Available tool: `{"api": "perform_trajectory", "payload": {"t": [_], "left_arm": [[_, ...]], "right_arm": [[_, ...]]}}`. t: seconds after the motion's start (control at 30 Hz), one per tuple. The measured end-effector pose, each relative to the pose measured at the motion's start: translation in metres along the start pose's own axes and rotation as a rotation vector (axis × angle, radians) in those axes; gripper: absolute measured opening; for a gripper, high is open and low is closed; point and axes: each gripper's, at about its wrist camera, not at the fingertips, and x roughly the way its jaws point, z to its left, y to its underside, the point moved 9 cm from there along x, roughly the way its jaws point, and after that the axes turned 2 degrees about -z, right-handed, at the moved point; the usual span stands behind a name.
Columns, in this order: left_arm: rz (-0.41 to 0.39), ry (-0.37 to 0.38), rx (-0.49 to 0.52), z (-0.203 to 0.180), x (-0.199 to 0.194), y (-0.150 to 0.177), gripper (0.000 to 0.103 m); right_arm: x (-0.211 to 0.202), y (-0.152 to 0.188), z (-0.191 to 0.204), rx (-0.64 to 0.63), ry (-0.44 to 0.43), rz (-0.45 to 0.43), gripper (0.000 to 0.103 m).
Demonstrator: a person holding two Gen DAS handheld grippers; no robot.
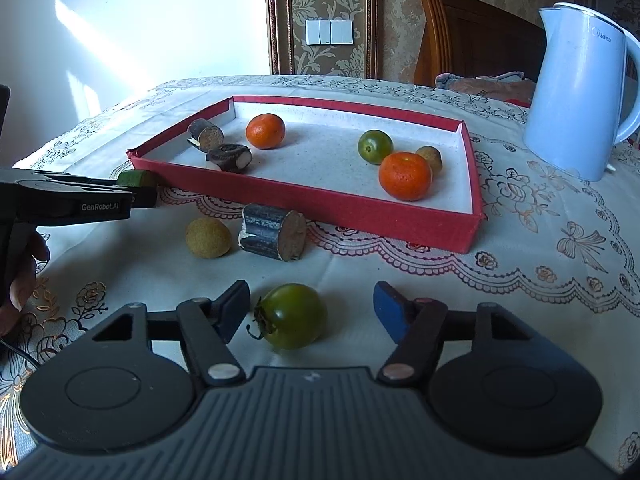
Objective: Organize fruits
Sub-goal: 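Close the left gripper on the green cylinder while the right grasps a green tangerine, then lift the green cylinder with the left gripper while the right carries the tangerine over the tray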
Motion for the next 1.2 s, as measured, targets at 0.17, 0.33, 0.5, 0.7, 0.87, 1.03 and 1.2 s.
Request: {"api": "perform_trajectory", "payload": {"t": [0.17, 0.33, 0.5, 0.7, 0.87, 1.03, 1.2], "left_arm": [[0.0, -0.001, 0.001, 0.0, 0.0, 0.0, 0.029], [-0.003, -0.001, 0.0, 0.001, -0.001, 0.0, 0.029], [-0.005, -0.003, 0.005, 0.0, -0.001, 0.0, 0.029], [-0.008, -0.003, 0.014, -0.001, -0.003, 0.0, 0.028], [-0.011, 0.016, 0.022, -0.004, -0.006, 0.001, 0.028], [-0.022, 0.037, 0.038, -0.009, -0.011, 0.0, 0.028], [-0.041, 0.076, 0.039, -0.014, -0.019, -0.002, 0.027]], "right_arm": [[0.0, 0.0, 0.001, -0.009, 0.011, -0.005, 0.056], [0.001, 0.001, 0.006, -0.028, 0.01, -0.009, 0.04], [0.0, 0.001, 0.012, -0.051, 0.015, -0.016, 0.032], [-0.001, 0.001, 0.01, -0.039, 0.011, -0.019, 0.031], [-0.003, -0.001, 0.01, -0.039, 0.021, -0.024, 0.031], [-0.008, -0.006, 0.007, -0.03, 0.03, -0.044, 0.031], [-0.014, -0.014, -0.002, -0.004, 0.044, -0.076, 0.031]]}}
